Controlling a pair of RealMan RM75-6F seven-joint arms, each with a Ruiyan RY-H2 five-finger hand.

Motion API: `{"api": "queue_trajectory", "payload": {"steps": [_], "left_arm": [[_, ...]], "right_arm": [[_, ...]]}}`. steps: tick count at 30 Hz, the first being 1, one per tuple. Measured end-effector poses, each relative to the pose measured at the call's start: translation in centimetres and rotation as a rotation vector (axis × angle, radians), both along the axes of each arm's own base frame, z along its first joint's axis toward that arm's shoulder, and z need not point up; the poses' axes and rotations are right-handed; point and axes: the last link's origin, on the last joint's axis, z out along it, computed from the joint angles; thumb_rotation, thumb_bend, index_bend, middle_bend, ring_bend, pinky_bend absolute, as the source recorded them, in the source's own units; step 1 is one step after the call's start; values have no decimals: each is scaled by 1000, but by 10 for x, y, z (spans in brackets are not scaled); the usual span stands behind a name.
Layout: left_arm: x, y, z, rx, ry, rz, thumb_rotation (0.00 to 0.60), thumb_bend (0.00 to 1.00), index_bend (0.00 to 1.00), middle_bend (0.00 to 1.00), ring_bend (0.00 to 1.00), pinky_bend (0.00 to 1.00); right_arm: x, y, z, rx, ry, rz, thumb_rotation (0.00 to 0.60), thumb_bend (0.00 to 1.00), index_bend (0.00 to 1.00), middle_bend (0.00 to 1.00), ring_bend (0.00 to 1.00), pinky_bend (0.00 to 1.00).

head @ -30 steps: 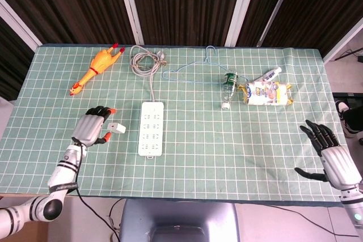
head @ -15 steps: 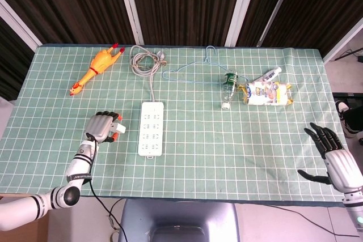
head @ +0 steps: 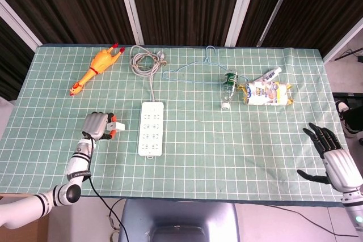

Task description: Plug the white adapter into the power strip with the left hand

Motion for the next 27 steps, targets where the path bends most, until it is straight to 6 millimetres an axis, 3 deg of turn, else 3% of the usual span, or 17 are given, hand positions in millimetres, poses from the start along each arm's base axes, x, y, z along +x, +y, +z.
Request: {"api": "queue_trajectory", "payload": {"steps": [6,14,20,27], "left_arm": [[16,-1,5,4,-67,-25,600,349,681,707,544,401],[66,-4,12,-28,-4,-132,600,349,684,707,543,399],[95,3,5,-35,128,-173,600,349,684,707,543,384],[109,5,-9,-63,180,-152,600,348,684,706,543,380]], "right_arm": [[2,-1,-1,1,2,3,600,0,0,50,0,107],[6,-4,-5,10,9,14,600,0,0,49,0,108],[3,-4,-4,7,10,5,600,0,0,49,0,107],[-2,0,-3,1,6,-9,600,0,0,49,0,107]]}}
